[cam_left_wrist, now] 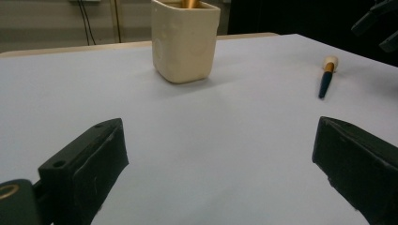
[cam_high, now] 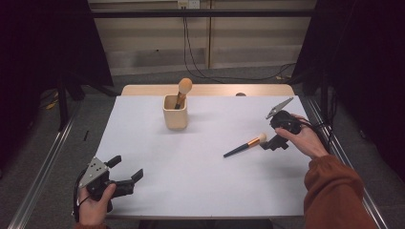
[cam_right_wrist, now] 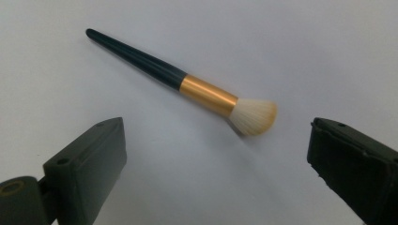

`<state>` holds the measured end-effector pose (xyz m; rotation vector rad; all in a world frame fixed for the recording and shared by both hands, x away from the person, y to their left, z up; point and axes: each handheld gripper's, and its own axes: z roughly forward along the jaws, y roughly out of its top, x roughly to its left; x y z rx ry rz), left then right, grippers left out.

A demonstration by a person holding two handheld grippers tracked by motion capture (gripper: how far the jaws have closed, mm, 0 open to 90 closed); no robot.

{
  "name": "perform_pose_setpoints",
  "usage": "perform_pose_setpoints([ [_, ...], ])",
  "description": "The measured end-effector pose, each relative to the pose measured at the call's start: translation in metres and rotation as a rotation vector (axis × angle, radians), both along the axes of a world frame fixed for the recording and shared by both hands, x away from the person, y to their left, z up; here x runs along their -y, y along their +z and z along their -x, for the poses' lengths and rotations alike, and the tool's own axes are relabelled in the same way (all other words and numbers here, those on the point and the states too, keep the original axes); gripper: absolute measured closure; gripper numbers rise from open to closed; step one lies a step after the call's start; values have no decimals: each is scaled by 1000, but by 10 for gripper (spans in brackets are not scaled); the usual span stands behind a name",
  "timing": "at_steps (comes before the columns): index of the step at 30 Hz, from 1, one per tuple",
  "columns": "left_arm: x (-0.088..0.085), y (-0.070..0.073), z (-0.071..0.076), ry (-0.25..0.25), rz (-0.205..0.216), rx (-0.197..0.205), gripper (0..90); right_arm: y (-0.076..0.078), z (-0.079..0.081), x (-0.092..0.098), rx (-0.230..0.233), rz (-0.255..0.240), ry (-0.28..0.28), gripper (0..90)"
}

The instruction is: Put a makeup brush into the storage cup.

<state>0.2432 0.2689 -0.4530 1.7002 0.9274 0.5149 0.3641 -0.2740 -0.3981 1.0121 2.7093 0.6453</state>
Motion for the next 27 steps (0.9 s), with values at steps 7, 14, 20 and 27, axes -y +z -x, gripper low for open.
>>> perform_pose_setpoints([
  [7,1,0,2,-13,-21,7,31,4,-11,-8,-34,42,73,61],
  [14,2,0,1,-21,-20,6,31,8,-16,-18,-65,66,155,60],
  [20,3,-1,-1,-26,-21,-4,31,-3,-25,-27,-96,107,197,68],
  [27,3,-1,-1,-31,-22,-3,31,-12,-33,-37,-109,152,230,88],
])
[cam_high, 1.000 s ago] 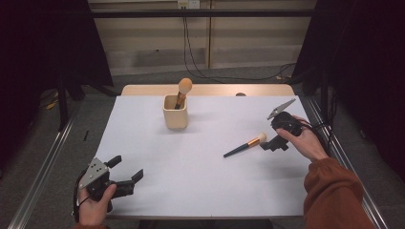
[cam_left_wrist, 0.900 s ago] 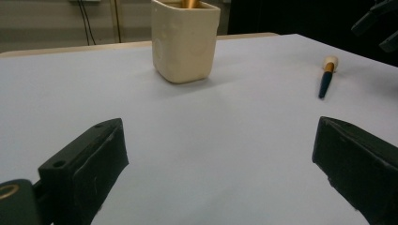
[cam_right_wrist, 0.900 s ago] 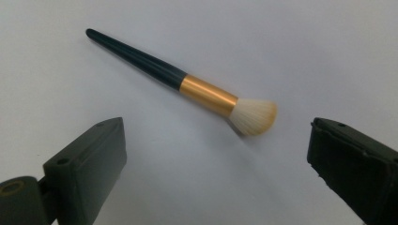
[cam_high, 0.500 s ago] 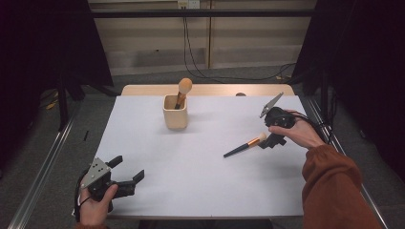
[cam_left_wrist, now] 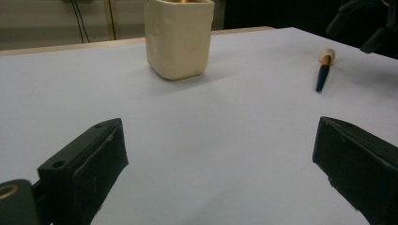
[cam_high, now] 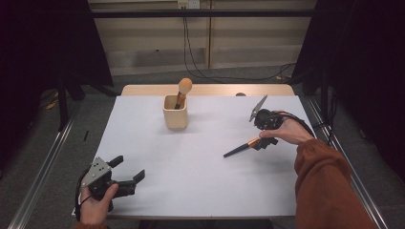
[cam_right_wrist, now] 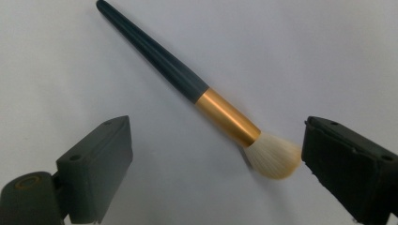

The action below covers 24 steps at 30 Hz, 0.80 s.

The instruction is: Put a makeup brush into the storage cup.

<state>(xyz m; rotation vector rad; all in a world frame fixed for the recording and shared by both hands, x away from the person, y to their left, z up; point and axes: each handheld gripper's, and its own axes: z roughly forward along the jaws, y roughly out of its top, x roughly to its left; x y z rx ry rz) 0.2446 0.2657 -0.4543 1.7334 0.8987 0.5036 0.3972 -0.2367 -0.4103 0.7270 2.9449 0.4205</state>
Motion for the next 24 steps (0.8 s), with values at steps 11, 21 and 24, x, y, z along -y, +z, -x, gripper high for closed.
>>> perform_pose_setpoints([
  [11,0,-1,0,5,1,-7,32,-13,-14,-15,-14,40,34,110],
  [21,2,-1,-1,4,-6,-6,32,-33,-21,-15,-50,91,68,323],
  [24,1,-1,-2,7,-4,-8,32,-37,-22,-14,-49,107,76,374],
])
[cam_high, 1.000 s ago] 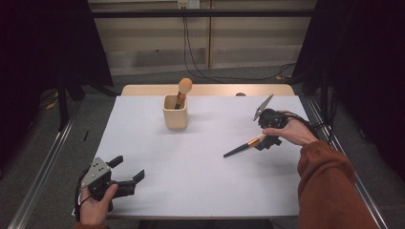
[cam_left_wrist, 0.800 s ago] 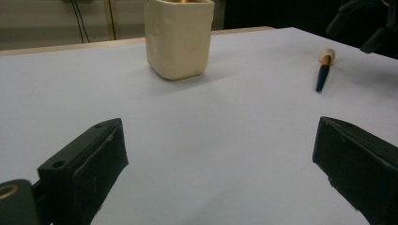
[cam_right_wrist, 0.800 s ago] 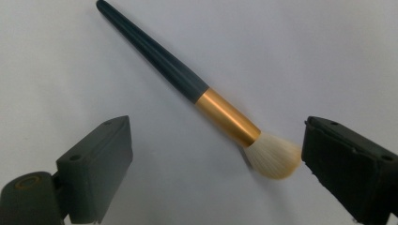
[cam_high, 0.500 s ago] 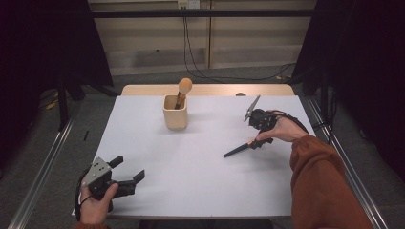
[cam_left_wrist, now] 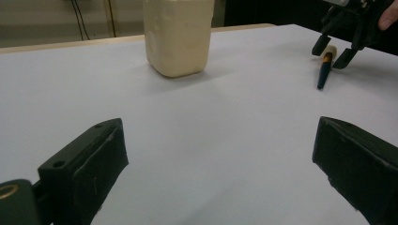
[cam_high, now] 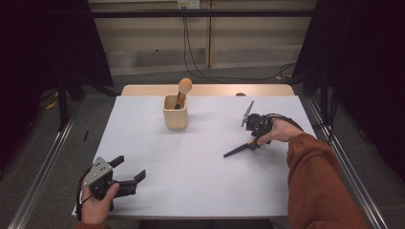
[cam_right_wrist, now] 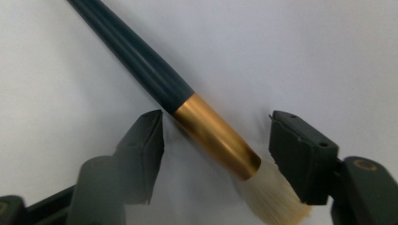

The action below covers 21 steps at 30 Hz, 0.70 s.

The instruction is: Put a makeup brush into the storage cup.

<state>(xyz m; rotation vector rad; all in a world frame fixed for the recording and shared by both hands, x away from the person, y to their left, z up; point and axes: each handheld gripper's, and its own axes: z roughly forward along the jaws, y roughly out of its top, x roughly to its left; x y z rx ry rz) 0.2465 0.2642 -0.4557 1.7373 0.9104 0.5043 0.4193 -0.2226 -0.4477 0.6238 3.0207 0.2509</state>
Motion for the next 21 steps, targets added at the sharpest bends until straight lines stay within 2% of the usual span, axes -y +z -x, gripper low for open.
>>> perform_pose_setpoints([
  [2,1,0,-2,5,-2,-1,32,-3,1,-1,-13,22,7,409],
  [4,2,0,-2,1,-12,1,34,-5,-1,-1,-17,22,9,407],
  [5,3,0,-2,-3,-15,0,34,-5,-1,-1,-21,25,12,432],
  [6,3,-1,-2,-2,-10,-2,34,-5,0,-1,-32,17,20,473],
  [10,2,0,-2,-3,-13,-1,34,-5,-1,3,-43,-11,10,513],
  [13,2,0,-1,-3,-9,-1,34,-4,-1,1,-45,5,16,547],
  [19,0,0,0,3,-9,1,34,-3,1,1,-55,4,10,698],
  [21,0,0,1,5,-9,2,34,-3,1,1,-55,6,19,717],
])
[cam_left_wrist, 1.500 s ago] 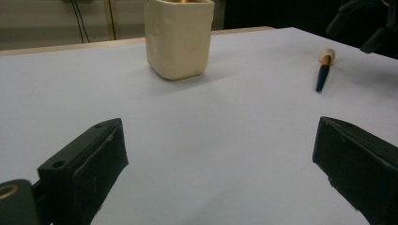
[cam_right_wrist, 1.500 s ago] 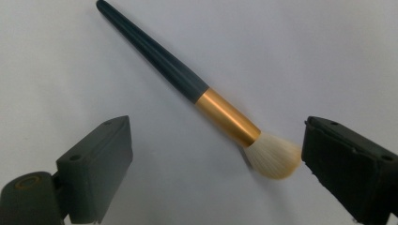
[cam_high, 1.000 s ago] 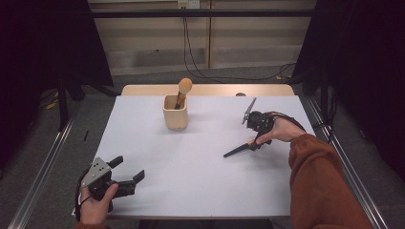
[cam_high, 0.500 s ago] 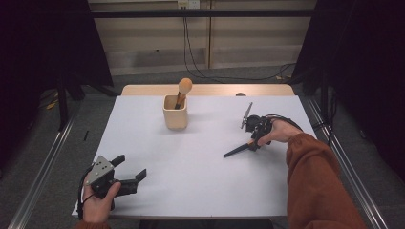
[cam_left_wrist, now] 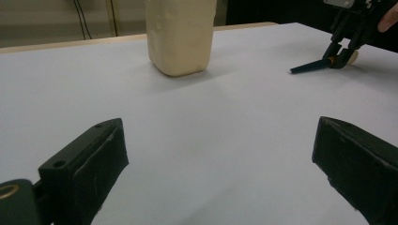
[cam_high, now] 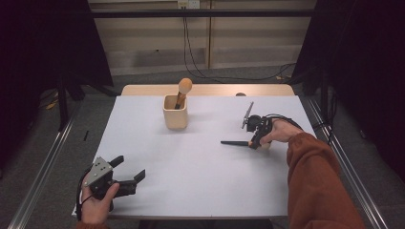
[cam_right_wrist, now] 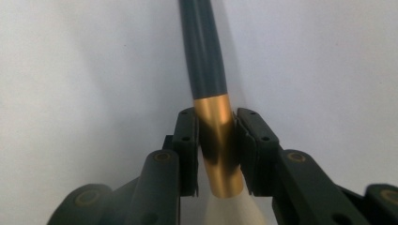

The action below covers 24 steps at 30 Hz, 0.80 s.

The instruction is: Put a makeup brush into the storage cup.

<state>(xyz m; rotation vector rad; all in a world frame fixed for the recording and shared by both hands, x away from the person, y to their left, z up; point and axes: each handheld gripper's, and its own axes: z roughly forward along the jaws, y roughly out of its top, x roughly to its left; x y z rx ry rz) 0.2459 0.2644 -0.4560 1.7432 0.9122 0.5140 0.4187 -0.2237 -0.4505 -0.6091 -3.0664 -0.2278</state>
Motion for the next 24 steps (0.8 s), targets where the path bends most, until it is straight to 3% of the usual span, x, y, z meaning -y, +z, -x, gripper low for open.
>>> perform_pose_setpoints([
  [17,-2,0,1,4,-3,-2,34,1,2,-1,7,0,-46,749],
  [24,-3,0,2,12,-3,3,34,6,2,0,30,-43,-87,749],
])
